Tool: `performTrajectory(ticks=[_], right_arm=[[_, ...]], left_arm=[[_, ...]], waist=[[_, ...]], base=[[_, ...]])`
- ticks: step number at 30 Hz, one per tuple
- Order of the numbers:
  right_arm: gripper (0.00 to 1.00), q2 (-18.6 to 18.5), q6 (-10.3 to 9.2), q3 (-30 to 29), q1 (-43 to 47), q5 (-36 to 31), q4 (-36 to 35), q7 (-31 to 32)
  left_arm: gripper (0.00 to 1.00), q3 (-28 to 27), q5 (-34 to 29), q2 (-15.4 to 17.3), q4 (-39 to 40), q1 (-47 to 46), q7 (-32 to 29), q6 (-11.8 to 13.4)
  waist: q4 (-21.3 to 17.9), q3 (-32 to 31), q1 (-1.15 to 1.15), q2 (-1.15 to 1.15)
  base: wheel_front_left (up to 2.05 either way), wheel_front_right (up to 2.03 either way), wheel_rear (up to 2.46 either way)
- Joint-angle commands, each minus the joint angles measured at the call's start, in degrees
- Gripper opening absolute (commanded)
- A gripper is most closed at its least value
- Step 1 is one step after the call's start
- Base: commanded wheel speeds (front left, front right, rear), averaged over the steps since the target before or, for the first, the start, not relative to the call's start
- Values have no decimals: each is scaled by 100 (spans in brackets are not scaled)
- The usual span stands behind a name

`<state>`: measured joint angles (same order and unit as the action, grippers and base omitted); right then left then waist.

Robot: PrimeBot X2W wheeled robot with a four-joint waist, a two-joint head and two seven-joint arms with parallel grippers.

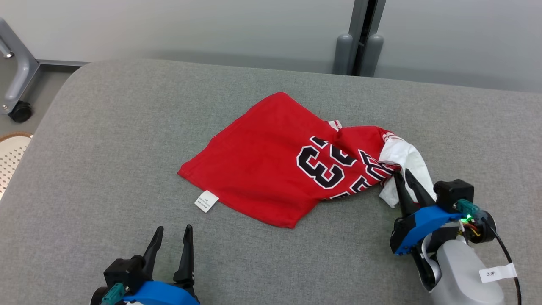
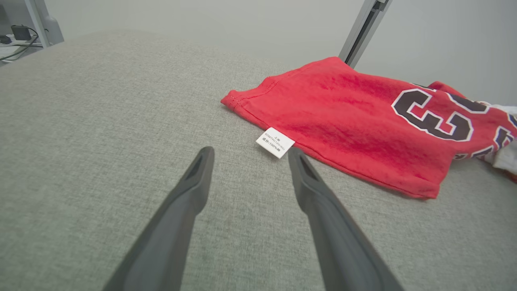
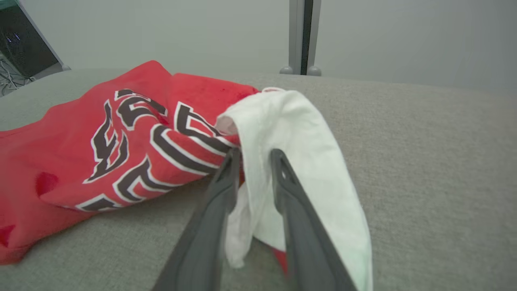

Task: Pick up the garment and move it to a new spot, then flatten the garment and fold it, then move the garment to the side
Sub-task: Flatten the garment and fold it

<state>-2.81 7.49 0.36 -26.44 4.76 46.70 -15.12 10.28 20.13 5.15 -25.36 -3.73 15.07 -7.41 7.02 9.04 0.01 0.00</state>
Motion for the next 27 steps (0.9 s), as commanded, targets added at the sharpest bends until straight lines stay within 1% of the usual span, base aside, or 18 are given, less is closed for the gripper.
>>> performTrajectory(ticks=[1,6,10,11,12,13,14,15,19,22,27], right_arm=[[0,-21,0,0,-88,43,-158,-2],[0,-20,0,50,-75,218,-807,-2],[0,-18,0,274,-187,381,-1521,-2],[0,-18,0,274,-187,381,-1521,-2],[0,-18,0,358,-219,452,-1706,-3],[0,-18,0,585,-290,605,-2054,-3],[0,-18,0,585,-290,605,-2054,-3],[0,-17,0,1010,-421,905,-2527,-2],[0,-20,0,1589,-612,1296,-3041,-2],[0,-21,0,1969,-888,1481,-3297,-2],[0,-20,0,2131,-1421,1659,-3335,-2]], left_arm=[[100,15,29,-6,-16,-90,14,-14],[100,60,35,-30,-35,-42,13,-15],[100,27,34,-45,-59,71,13,-15],[100,27,34,-45,-59,71,13,-15],[100,19,36,-51,-64,100,13,-15],[100,16,30,-61,-76,139,13,-15],[100,16,30,-61,-76,139,13,-15],[100,-5,18,-71,-104,239,13,-15],[100,-62,0,-94,-125,364,13,-15],[100,-131,-32,-108,-148,491,13,-15],[100,-179,-58,-120,-183,582,13,-15]], waist=[[-34,-40,-1,0],[-157,-249,-1,0],[-279,-457,-1,0],[-279,-457,-1,0],[-300,-510,-1,0],[-338,-611,-1,0],[-338,-611,-1,0],[-365,-771,-1,0],[-343,-955,-1,0],[-292,-1073,-1,0],[-227,-1137,-1,0]], base=[[0,0,0],[0,0,0],[0,0,0],[0,0,0],[0,0,0],[0,0,0],[0,0,0],[0,0,0],[0,0,0],[0,0,0],[0,0,0]])
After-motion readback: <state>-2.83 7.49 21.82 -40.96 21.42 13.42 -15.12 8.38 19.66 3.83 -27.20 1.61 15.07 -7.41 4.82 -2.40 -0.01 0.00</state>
